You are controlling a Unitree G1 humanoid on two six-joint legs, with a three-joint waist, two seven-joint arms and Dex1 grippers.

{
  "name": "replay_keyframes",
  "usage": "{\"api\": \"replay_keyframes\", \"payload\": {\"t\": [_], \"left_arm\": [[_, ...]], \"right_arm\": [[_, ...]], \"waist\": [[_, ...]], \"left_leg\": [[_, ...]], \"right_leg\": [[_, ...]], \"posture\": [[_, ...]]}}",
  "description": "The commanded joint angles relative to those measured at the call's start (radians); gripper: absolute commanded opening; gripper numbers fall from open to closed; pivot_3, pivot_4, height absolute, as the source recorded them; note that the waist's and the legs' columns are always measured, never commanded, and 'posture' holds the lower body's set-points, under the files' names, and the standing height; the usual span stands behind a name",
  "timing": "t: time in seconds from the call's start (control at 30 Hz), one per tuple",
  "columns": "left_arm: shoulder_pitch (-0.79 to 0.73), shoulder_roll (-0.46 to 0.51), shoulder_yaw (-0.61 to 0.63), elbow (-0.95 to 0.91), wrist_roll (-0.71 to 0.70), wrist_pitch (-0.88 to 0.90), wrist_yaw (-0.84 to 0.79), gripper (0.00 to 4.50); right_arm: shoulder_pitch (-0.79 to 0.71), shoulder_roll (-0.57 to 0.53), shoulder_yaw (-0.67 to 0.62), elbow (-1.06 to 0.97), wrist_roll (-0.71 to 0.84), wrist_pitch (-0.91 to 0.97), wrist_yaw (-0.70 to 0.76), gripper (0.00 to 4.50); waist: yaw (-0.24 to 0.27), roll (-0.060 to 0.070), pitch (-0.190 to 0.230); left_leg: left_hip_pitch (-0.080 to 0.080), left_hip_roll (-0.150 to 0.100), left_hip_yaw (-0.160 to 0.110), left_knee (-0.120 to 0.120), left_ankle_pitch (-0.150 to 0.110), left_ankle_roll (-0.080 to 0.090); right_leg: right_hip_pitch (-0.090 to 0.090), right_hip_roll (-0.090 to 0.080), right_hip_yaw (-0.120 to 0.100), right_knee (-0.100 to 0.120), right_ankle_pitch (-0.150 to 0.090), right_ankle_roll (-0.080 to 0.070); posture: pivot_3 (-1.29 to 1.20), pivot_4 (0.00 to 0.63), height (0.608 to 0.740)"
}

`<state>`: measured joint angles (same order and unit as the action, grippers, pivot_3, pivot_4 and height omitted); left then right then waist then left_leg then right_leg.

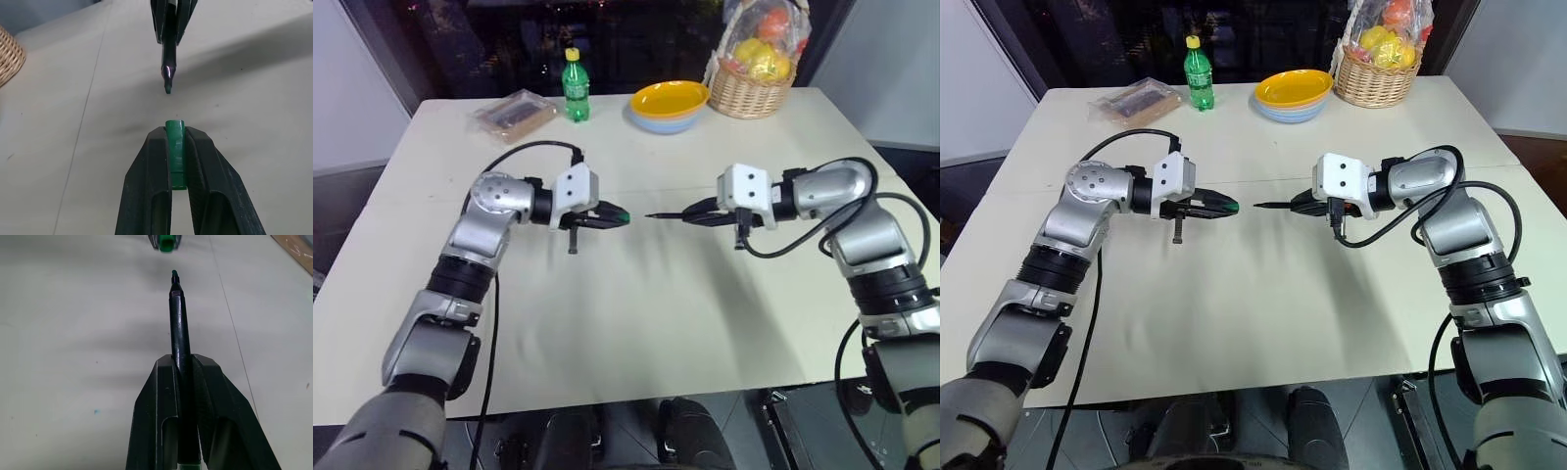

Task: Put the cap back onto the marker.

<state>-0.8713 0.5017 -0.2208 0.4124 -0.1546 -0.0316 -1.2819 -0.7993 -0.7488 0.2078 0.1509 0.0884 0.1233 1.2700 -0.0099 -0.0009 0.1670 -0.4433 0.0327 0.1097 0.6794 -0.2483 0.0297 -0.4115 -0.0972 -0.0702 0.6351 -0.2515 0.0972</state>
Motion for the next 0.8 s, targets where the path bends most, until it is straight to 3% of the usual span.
{"api": "replay_keyframes", "payload": {"t": [0.03,0.8], "left_arm": [[-0.033,-0.008,0.004,-0.007,0.013,-0.022,0.003,0.0],[-0.026,-0.028,0.008,-0.03,0.025,-0.013,0.003,0.0]], "right_arm": [[-0.033,0.009,-0.009,-0.033,0.006,-0.006,0.003,0.08],[-0.042,0.029,-0.002,-0.052,0.013,0.022,0.006,0.08]], "waist": [[0.0,0.0,0.0],[0.0,0.0,0.0]], "left_leg": [[0.0,0.0,0.0,0.0,0.0,0.0],[0.0,0.0,0.0,0.0,0.0,0.0]], "right_leg": [[0.0,0.0,0.0,0.0,0.0,0.0],[0.0,0.0,0.0,0.0,0.0,0.0]], "posture": [[0.0,0.15,0.74],[0.0,0.15,0.74]]}}
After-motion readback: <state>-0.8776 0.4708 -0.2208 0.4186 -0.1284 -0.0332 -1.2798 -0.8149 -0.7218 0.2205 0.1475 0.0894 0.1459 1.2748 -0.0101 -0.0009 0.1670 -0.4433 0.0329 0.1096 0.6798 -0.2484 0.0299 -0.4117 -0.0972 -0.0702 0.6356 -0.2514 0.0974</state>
